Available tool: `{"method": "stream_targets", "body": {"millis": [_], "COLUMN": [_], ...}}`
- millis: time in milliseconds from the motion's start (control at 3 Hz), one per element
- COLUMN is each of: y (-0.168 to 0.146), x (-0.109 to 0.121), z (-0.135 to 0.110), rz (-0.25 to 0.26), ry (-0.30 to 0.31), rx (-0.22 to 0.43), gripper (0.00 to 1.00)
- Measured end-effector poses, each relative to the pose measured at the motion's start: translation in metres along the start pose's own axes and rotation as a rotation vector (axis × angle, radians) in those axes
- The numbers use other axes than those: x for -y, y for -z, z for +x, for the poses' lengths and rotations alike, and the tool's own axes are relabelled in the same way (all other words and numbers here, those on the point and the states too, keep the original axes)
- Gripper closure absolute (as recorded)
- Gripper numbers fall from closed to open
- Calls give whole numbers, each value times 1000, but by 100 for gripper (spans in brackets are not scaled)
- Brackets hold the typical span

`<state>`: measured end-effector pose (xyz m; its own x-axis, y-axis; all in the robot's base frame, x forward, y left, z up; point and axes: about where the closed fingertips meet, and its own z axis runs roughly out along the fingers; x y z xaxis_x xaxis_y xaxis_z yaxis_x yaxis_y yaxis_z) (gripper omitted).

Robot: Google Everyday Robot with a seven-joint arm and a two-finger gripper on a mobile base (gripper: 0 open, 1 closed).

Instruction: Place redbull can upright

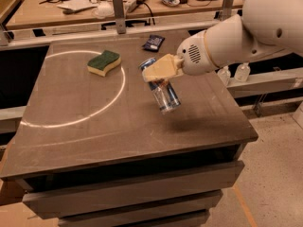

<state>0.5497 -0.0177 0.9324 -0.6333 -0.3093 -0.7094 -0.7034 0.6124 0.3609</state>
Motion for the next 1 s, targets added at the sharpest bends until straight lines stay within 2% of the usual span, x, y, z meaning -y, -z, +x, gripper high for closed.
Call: {"method": "stream_targets", "body": {"millis": [333,667,1000], "y": [13,23,31], "x": [16,27,33], "z": [4,3,-4], "rz": [16,20,31], "ry": [-63,-93,-53], "rx": [162,357,506], "gripper": [100,100,100]}}
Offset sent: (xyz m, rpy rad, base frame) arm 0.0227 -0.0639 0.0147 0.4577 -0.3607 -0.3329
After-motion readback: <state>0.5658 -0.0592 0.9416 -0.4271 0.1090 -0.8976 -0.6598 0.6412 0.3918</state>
